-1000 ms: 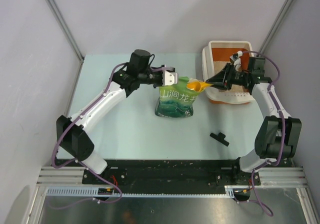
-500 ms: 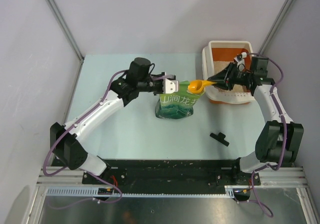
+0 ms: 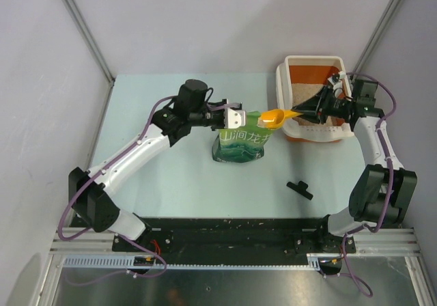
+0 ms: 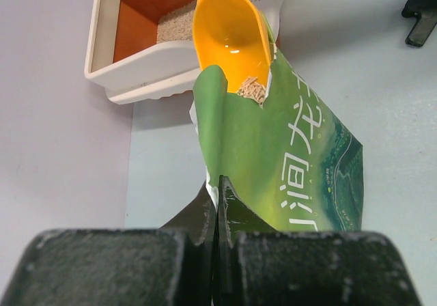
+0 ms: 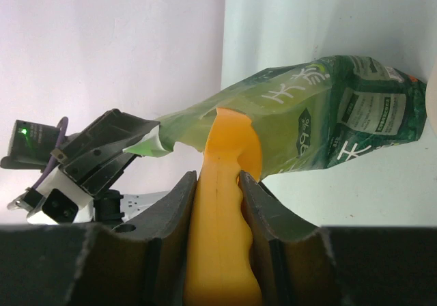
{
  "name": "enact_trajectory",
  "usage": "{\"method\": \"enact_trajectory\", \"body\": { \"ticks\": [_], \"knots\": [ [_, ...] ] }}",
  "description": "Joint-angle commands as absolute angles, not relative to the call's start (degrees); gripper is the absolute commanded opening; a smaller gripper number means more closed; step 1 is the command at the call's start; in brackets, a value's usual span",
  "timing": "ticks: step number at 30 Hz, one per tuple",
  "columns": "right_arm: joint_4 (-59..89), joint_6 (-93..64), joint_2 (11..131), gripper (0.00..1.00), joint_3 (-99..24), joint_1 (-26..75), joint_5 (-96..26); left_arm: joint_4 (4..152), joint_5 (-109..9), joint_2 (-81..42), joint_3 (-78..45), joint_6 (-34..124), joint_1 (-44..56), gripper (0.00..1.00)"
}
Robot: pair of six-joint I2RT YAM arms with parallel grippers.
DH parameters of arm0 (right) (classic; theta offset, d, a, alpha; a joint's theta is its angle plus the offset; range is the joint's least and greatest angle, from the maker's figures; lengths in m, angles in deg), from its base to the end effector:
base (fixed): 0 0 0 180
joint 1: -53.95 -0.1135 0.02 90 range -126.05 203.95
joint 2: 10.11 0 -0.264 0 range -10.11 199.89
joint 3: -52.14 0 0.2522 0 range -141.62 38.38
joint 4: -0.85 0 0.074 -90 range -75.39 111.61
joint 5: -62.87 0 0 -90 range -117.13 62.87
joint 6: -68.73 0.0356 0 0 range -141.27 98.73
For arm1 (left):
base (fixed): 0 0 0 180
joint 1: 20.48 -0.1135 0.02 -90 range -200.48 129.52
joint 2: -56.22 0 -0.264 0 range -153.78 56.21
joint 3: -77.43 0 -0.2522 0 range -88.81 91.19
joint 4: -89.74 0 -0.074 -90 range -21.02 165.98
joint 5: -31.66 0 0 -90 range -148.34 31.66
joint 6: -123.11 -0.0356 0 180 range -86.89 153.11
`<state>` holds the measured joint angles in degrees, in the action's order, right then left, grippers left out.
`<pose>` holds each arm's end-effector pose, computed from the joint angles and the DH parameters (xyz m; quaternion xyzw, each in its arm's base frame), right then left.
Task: Fill the litter box with clean litter
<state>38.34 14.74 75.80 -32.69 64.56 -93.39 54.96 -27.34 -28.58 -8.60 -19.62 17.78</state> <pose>0.3229 -0.0273 0.3170 0.0808 0.7868 0.5602 0.2462 0.2551 -0.2245 0.3714 0.6814 0.4701 -0.1597 0.5378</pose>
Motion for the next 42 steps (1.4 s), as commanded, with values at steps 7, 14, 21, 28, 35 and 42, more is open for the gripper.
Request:
{"method": "enact_trajectory", "body": {
  "ticks": [7,14,21,28,35,42],
  "knots": [
    [37.02,18.63,72.95,0.00,-32.12,66.78,-94.11,61.56,-27.14,-24.91,-7.60,-19.45,18.28,0.00],
    [37.72,17.40,71.63,0.00,-29.74,68.18,-95.25,61.74,-27.40,-24.56,-7.77,-19.80,18.28,0.00],
    [36.14,17.94,72.77,0.00,-29.65,69.85,-100.61,61.65,-27.76,-24.64,-8.04,-19.80,18.37,0.00],
    [37.03,17.40,73.48,0.00,-29.65,70.12,-102.98,61.65,-28.63,-25.08,-7.86,-20.07,18.37,0.00],
    [35.27,18.11,75.58,0.00,-29.65,71.26,-105.96,61.65,-29.69,-25.87,-7.16,-21.30,18.37,0.00],
    [38.06,15.39,78.48,0.00,-29.65,73.63,-110.98,61.65,-30.22,-25.96,-6.80,-20.77,18.37,0.00]
  ]
}}
